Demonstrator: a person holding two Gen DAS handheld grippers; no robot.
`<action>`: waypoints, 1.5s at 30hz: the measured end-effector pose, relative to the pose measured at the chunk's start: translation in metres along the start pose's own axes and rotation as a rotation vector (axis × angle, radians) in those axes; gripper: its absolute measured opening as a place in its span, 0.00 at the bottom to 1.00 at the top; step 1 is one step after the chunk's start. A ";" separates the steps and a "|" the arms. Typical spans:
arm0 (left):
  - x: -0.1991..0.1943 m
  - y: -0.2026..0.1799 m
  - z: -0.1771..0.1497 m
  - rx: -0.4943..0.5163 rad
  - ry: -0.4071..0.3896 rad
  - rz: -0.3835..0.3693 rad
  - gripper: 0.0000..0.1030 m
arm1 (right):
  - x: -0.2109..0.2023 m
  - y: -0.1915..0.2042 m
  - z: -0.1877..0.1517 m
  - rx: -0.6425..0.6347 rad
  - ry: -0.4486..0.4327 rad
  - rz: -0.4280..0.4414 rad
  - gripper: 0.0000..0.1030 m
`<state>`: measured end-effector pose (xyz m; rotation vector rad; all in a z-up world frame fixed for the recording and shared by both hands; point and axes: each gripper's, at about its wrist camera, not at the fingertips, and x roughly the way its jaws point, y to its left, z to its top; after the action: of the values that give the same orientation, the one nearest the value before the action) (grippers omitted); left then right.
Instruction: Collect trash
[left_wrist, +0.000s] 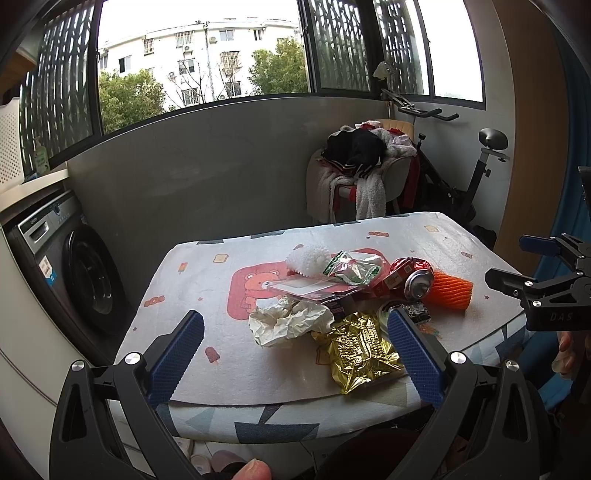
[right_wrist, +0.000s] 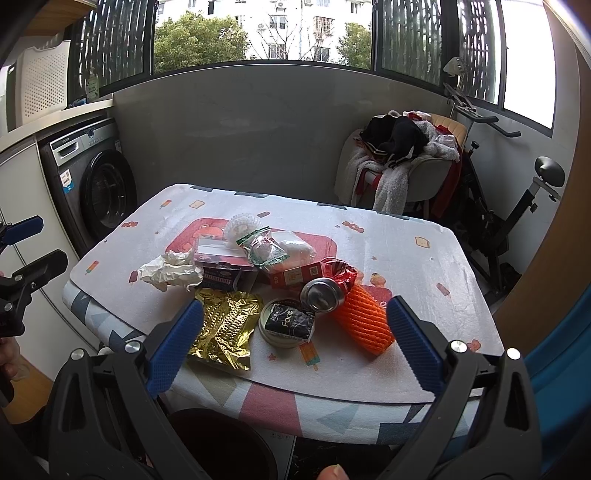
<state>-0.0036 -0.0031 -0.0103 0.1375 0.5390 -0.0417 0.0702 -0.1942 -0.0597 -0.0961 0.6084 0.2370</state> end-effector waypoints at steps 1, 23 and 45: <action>0.000 -0.001 -0.002 0.001 -0.001 -0.011 0.95 | 0.001 0.003 0.002 -0.001 0.000 -0.003 0.95; 0.048 0.031 -0.045 -0.042 0.077 -0.022 0.95 | 0.068 -0.007 -0.059 0.143 0.161 0.046 0.95; 0.104 0.066 -0.080 -0.088 0.143 -0.029 0.95 | 0.209 0.076 -0.064 0.220 0.365 0.263 0.87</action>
<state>0.0499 0.0729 -0.1238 0.0470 0.6849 -0.0367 0.1819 -0.0908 -0.2336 0.1576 1.0082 0.4099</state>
